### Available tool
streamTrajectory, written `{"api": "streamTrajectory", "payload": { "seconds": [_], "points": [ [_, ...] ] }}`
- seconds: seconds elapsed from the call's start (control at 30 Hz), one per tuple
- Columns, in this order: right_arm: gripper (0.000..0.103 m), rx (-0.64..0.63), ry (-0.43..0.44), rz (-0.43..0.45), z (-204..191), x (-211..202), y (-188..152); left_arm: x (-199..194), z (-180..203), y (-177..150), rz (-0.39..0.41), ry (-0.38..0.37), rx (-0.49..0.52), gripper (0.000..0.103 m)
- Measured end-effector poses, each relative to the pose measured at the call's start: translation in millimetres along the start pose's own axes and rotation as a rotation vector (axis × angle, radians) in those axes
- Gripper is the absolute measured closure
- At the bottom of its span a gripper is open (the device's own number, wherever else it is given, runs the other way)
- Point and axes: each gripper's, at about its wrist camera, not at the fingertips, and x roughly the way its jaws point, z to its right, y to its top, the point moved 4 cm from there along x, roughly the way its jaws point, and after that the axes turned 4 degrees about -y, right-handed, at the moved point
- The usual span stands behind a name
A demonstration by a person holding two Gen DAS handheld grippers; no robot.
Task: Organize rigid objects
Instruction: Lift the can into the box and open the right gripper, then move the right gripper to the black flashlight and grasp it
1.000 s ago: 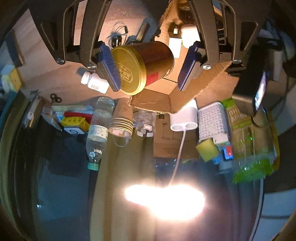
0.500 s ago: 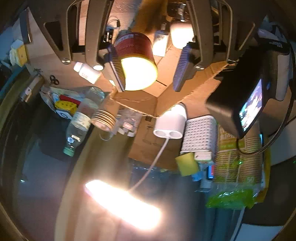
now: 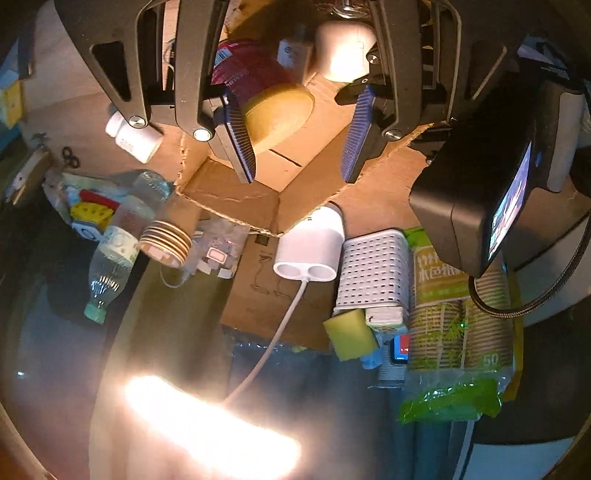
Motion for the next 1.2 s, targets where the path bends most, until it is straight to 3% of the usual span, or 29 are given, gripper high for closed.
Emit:
{"api": "streamTrajectory", "payload": {
  "seconds": [0.13, 0.23, 0.73, 0.9, 1.2],
  "points": [
    [0.038, 0.025, -0.009, 0.009, 6.3, -1.8, -2.1, -0.3, 0.4, -0.1, -0.001, 0.002, 0.001, 0.07],
    [0.026, 0.089, 0.04, 0.039, 17.0, -8.8, -0.2, 0.3, 0.8, 0.2, -0.003, 0.007, 0.005, 0.07],
    [0.026, 0.227, -0.143, 0.114, 94.4, -59.0, -3.9, 1.2, 1.1, 0.8, -0.004, 0.008, 0.004, 0.07],
    [0.026, 0.266, -0.207, 0.071, 119.2, -52.6, -19.3, 1.1, 1.0, 0.7, -0.004, 0.008, 0.005, 0.07],
    [0.026, 0.3, -0.227, -0.017, 134.7, -30.6, -45.1, 1.2, 1.0, 0.7, -0.004, 0.008, 0.005, 0.07]
  ]
}}
